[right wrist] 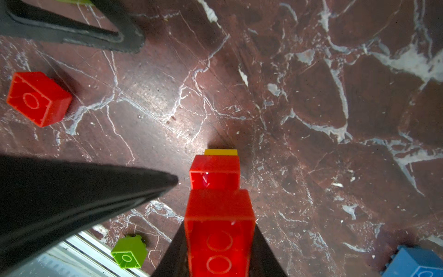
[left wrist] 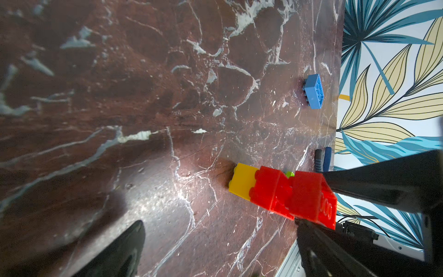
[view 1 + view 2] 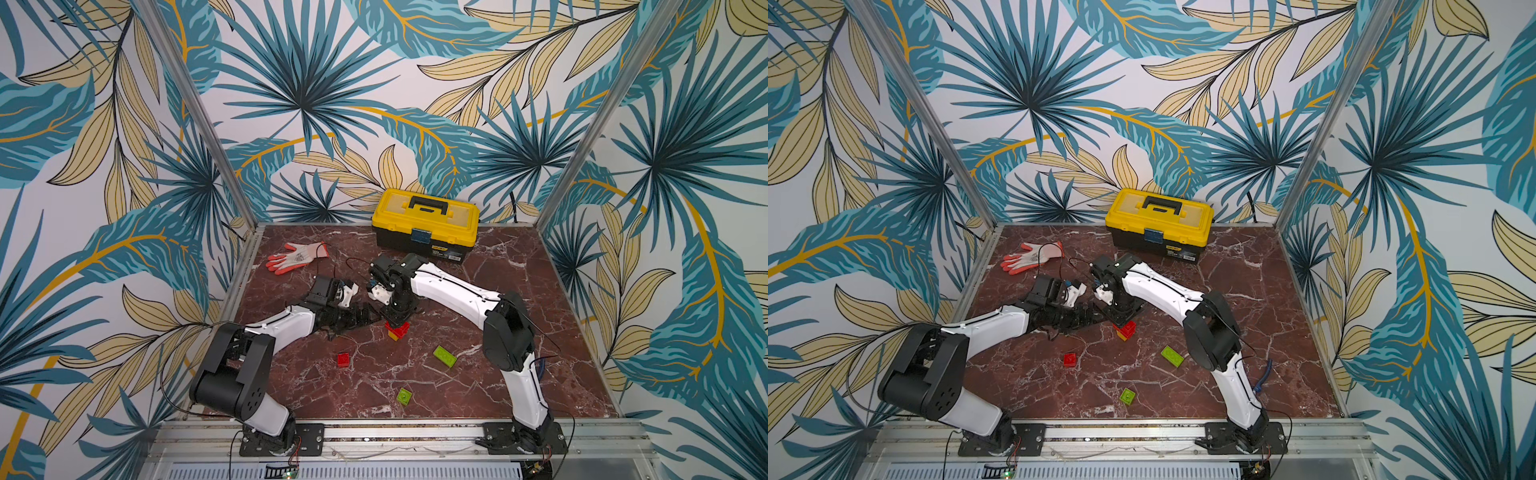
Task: Assemble a carrot with lego
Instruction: Assemble the lego brick with the lego brick.
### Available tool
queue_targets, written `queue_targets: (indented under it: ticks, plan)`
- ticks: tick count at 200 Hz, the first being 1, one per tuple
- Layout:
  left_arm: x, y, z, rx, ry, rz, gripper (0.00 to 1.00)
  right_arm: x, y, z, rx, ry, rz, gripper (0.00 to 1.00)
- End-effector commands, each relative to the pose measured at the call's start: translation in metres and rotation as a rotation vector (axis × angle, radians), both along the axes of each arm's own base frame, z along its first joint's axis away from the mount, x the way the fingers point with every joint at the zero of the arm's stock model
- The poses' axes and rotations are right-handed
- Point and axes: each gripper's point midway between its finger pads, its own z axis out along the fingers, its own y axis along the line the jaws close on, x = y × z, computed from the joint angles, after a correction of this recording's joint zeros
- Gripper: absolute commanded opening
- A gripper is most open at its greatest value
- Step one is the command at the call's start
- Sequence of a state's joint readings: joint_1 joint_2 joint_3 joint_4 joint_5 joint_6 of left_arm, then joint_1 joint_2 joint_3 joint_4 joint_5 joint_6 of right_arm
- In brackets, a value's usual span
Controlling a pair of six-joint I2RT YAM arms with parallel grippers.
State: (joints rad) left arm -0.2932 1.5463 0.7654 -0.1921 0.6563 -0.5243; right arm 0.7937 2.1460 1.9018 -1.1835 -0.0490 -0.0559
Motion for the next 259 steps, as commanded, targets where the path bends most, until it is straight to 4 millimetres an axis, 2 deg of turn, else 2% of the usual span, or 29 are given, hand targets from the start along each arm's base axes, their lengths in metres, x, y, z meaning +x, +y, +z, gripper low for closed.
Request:
queue_targets:
  ticks: [1,22,25,32,147,174,200,224,259]
  plan:
    - [0.000,0.000,0.002,-0.015,-0.015,-0.007,0.99,-0.003,-0.002,-0.011,-0.034,0.026,-0.009,0.30]
    - [0.000,0.000,0.002,-0.017,-0.014,-0.008,0.99,-0.002,-0.002,-0.014,-0.038,0.027,-0.011,0.30]
    - [0.000,0.000,0.002,-0.016,-0.014,-0.007,0.99,-0.010,0.005,-0.014,-0.040,0.027,0.013,0.30]
    - [0.000,0.000,0.002,-0.016,-0.015,-0.006,0.99,-0.011,0.006,-0.015,-0.043,0.025,0.015,0.30]
    - [0.000,0.000,0.001,-0.018,-0.012,-0.009,0.99,-0.013,-0.004,-0.022,-0.095,0.007,0.038,0.30]
    - [0.000,-0.001,0.001,-0.016,-0.012,-0.009,0.99,-0.008,0.002,-0.011,-0.059,-0.029,0.055,0.30]
    - [0.000,0.000,0.001,-0.015,-0.013,-0.008,0.99,-0.003,0.013,0.011,0.021,-0.078,0.067,0.31]
    - [0.000,0.000,0.000,-0.015,-0.012,-0.007,0.99,-0.001,0.016,0.029,0.061,-0.117,0.086,0.32]
    - [0.000,0.000,0.000,-0.017,-0.009,-0.004,0.99,-0.002,0.006,0.028,0.028,-0.130,0.136,0.33]
